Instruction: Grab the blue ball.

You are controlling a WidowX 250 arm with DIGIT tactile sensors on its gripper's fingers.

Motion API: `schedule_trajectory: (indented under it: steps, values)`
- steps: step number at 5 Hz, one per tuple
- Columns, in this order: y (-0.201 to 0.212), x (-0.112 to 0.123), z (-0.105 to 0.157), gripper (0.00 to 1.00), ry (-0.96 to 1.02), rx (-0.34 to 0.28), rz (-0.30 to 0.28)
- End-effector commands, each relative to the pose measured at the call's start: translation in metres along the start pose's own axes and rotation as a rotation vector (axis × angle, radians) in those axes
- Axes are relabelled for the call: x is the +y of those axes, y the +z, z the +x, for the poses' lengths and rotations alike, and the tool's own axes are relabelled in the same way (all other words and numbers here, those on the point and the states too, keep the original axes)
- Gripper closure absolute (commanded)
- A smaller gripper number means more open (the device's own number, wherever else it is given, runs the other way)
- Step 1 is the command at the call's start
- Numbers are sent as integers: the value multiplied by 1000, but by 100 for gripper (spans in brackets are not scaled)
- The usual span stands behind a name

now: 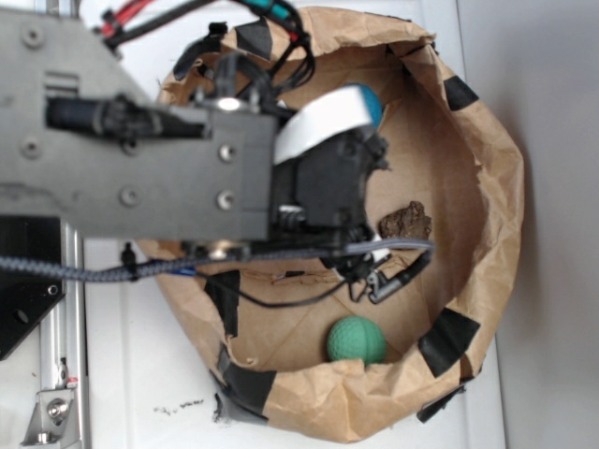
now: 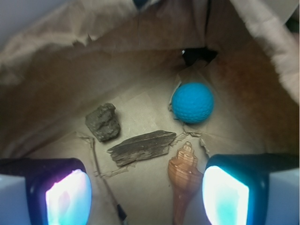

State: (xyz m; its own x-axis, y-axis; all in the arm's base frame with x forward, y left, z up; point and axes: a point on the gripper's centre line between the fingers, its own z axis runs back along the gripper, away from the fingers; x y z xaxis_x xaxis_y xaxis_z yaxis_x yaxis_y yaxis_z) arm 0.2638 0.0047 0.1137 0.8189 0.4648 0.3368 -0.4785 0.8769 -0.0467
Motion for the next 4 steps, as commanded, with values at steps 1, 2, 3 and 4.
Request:
schedule_trajectory:
  steps: [1,2,3,4]
  values:
    - [-24,24,25,0,71,-54,21]
    - [-41,35,36,0,118,-38,26]
    - [-50,44,46,0,142,-36,39]
    - [-57,51,59,0,171,-32,45]
